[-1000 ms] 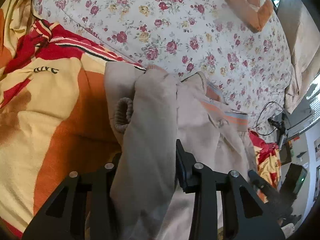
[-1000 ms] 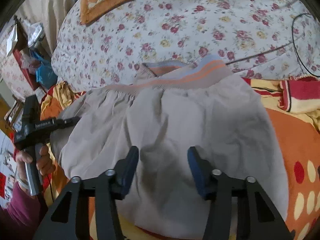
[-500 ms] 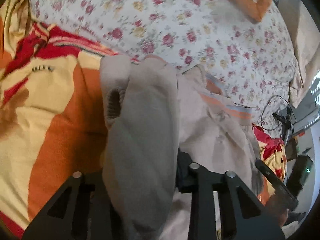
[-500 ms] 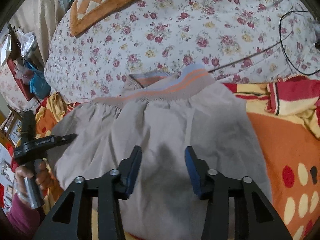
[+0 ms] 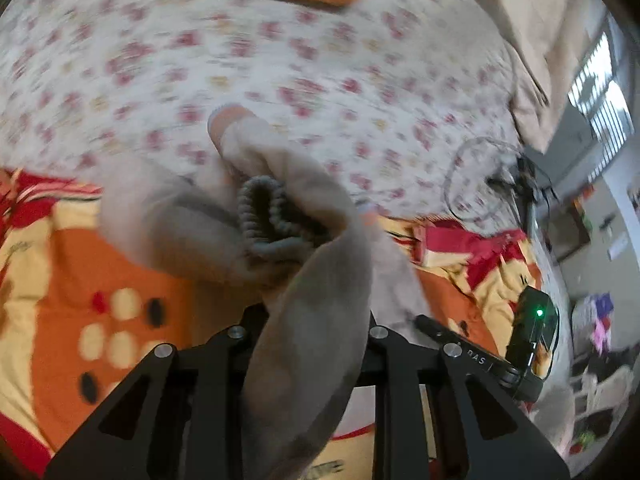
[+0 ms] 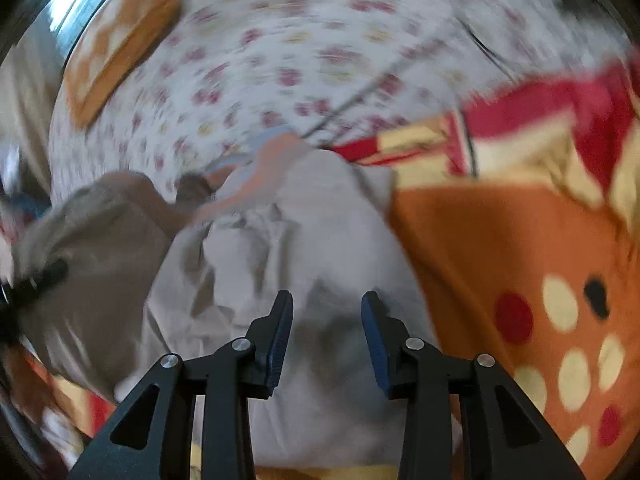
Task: Fold large clothes
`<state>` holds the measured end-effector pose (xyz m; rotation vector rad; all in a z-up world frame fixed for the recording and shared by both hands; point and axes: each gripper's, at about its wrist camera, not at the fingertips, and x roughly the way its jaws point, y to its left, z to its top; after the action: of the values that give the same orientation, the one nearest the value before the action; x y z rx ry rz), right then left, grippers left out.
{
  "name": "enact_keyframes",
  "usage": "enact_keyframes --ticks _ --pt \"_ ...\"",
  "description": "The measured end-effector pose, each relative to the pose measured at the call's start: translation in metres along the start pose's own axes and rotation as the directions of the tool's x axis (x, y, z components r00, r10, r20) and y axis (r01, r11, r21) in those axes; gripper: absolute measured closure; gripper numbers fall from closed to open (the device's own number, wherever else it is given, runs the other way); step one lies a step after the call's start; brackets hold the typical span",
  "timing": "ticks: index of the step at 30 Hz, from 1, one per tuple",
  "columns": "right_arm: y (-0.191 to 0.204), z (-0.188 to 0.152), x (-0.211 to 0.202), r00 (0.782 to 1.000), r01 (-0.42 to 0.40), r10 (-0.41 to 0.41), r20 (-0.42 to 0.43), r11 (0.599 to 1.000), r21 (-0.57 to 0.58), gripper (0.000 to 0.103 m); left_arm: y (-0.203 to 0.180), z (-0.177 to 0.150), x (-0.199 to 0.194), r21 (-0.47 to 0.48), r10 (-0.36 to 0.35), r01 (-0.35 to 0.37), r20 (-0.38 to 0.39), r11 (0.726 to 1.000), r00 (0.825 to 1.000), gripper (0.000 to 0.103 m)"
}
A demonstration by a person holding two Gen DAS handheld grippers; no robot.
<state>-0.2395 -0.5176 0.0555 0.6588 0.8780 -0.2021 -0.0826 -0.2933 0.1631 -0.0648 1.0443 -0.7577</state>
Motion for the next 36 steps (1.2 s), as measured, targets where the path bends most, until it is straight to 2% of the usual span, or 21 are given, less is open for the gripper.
enact_keyframes --ticks 2,4,7,10,12,13,14,17,21,24,26,28,29,31,32,36 --pt "-0.021 0.003 -0.004 0.999 -0.053 0.054 -0.003 0.995 0.089 0.065 -0.029 -0.009 0.022 0.046 -0.005 0.006 -0.026 0.999 1.000 0.083" --pt "-0.030 0.004 -0.004 0.999 -0.049 0.051 -0.018 0.992 0.114 0.064 -0.046 -0.017 0.043 0.056 -0.020 0.023 -0.056 0.998 0.998 0.083" --pt "-0.043 0.002 0.007 0.998 -0.023 0.032 -0.061 0.988 0.154 0.060 -0.057 -0.033 0.077 0.023 -0.047 0.049 -0.110 0.999 0.993 0.083" --pt "-0.047 0.001 0.011 0.997 -0.028 0.039 -0.064 0.986 0.165 0.059 -0.066 -0.048 0.094 0.060 -0.005 0.012 -0.119 0.998 0.993 0.082" --pt "-0.043 0.002 0.011 0.998 -0.002 0.010 -0.061 0.992 0.129 0.059 -0.072 -0.051 0.091 0.086 0.012 -0.002 -0.110 0.996 0.994 0.078" --pt "-0.043 0.001 0.009 0.998 0.009 -0.002 -0.057 0.993 0.115 0.058 -0.074 -0.051 0.088 0.093 0.009 0.001 -0.107 0.996 0.994 0.070" --pt "-0.041 0.001 0.009 0.998 0.020 -0.014 -0.055 0.994 0.104 0.057 -0.076 -0.050 0.083 0.090 -0.009 0.018 -0.105 0.996 0.994 0.057" --pt "-0.041 -0.001 0.011 0.998 0.021 -0.015 -0.057 0.994 0.110 0.056 -0.079 -0.047 0.065 0.072 -0.089 0.096 -0.092 0.993 0.992 0.039" --pt "-0.045 0.000 0.010 0.998 0.013 -0.005 -0.056 0.991 0.133 0.055 -0.085 -0.045 0.030 0.139 -0.120 0.131 -0.083 0.982 0.989 0.038" --pt "-0.042 0.001 -0.001 1.000 0.010 -0.006 -0.028 0.988 0.152 0.053 -0.074 -0.042 -0.001 0.143 -0.103 0.104 -0.017 0.984 0.995 0.036" --pt "-0.035 0.004 -0.010 1.000 0.000 -0.002 0.010 0.991 0.136 0.052 -0.056 -0.039 -0.017 0.123 -0.044 0.038 0.046 0.992 0.998 0.030" --pt "-0.028 0.004 -0.025 0.998 -0.023 0.016 0.061 0.994 0.110 0.049 -0.040 -0.041 -0.018 0.096 0.059 -0.067 0.080 0.993 0.995 0.030" --pt "-0.024 0.005 -0.032 0.996 -0.036 0.028 0.090 0.995 0.092 0.046 -0.031 -0.043 -0.013 0.083 0.098 -0.104 0.073 0.991 0.992 0.030" --pt "-0.015 0.006 -0.040 0.990 -0.064 0.056 0.130 0.996 0.058 0.041 -0.014 -0.052 0.005 0.060 0.137 -0.138 0.009 0.989 0.990 0.030" --pt "-0.011 0.006 -0.041 0.988 -0.081 0.075 0.136 0.996 0.045 0.039 -0.011 -0.056 0.010 0.051 0.136 -0.135 -0.010 0.990 0.991 0.030" --pt "-0.001 0.005 -0.035 0.979 -0.170 0.163 0.123 0.984 0.048 0.032 -0.016 -0.075 0.028 0.044 0.037 -0.035 -0.043 0.998 0.998 0.030"
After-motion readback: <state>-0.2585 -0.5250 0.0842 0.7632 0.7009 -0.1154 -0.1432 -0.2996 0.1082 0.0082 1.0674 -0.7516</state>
